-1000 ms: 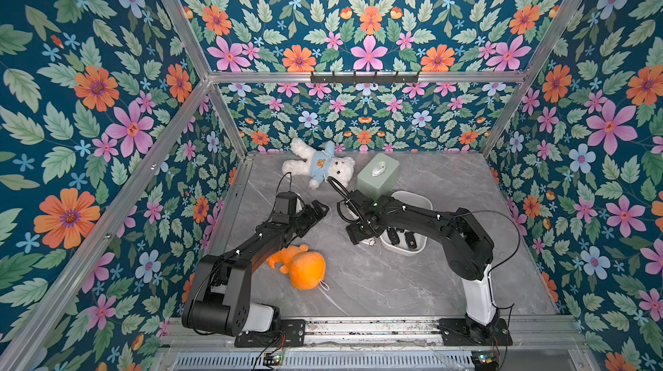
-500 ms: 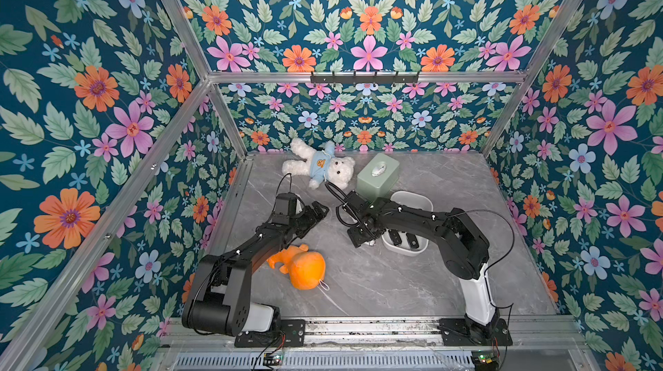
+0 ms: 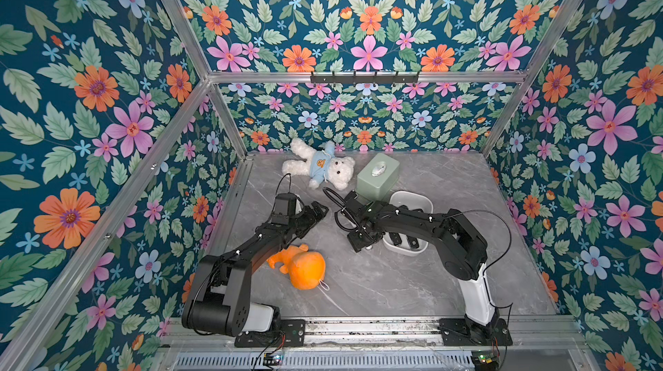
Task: Place the car key into the storage box
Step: Pick up the car key from the center of the board.
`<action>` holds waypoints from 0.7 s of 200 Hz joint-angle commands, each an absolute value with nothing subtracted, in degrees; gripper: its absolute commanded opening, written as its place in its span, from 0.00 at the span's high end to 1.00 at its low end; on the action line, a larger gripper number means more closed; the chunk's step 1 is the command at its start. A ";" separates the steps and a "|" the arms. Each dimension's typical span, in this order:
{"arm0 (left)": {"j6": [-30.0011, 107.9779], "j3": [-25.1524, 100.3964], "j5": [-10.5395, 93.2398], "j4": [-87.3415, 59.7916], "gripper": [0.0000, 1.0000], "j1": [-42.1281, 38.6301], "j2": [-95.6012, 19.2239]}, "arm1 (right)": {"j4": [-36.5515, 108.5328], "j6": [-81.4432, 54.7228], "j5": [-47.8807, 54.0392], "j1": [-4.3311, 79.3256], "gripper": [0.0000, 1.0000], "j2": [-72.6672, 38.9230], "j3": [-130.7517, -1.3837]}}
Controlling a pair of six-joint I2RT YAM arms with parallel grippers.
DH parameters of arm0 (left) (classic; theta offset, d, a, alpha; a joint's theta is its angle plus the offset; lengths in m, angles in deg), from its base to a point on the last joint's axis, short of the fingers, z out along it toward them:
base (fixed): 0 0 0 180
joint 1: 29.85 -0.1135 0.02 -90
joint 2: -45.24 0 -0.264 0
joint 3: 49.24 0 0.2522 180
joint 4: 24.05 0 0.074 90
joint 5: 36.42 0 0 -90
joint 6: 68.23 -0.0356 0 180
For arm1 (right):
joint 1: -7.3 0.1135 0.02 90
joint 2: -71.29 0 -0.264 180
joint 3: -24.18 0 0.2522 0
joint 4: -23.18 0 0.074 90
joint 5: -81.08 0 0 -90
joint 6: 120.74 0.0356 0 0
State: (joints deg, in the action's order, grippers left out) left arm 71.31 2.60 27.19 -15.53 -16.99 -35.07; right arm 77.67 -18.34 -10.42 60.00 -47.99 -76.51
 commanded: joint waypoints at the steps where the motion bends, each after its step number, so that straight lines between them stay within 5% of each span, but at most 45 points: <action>1: 71.43 2.72 26.86 -16.71 0.01 -17.05 -34.89 | 78.43 -18.53 -11.99 60.03 0.35 -48.62 -76.76; 140: 71.95 3.01 27.00 -16.91 0.01 -17.21 -34.89 | 77.38 -17.95 -15.07 60.51 0.65 -48.62 -76.96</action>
